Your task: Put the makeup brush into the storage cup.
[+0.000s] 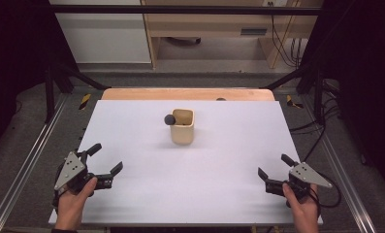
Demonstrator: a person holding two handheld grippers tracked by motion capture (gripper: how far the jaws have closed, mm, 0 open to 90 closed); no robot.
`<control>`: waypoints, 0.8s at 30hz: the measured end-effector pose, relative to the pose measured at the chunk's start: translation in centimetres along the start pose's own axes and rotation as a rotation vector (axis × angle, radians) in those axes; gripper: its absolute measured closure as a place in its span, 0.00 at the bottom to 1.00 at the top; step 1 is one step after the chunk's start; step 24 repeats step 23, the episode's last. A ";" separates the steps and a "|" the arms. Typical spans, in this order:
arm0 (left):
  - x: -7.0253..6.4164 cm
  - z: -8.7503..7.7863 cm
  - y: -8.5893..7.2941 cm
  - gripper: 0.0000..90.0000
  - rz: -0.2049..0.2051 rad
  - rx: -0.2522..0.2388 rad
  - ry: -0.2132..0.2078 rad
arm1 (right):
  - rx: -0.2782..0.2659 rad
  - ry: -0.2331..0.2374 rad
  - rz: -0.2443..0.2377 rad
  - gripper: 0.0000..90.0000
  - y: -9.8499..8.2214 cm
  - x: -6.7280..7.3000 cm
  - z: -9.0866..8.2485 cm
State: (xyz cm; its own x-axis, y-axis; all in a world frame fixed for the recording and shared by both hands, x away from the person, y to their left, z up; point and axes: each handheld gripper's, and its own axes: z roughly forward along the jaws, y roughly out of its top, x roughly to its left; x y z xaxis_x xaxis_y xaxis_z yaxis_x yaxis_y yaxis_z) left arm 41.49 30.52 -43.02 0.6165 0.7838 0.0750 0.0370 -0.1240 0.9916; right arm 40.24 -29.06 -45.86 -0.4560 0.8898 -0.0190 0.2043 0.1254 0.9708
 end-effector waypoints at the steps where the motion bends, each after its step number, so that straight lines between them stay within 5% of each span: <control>1: 0.0 0.0 -0.2 0.02 -0.002 -0.001 -0.001 | -0.004 0.001 -0.002 0.03 -0.1 0.0 0.1; 17: -0.3 0.2 -2.7 0.01 -0.027 -0.020 0.008 | -0.091 0.019 -0.011 0.02 -1.1 1.1 1.8; 24: -0.1 0.0 -3.1 0.01 -0.047 -0.026 0.017 | -0.084 -0.005 -0.020 0.02 -1.3 1.1 1.8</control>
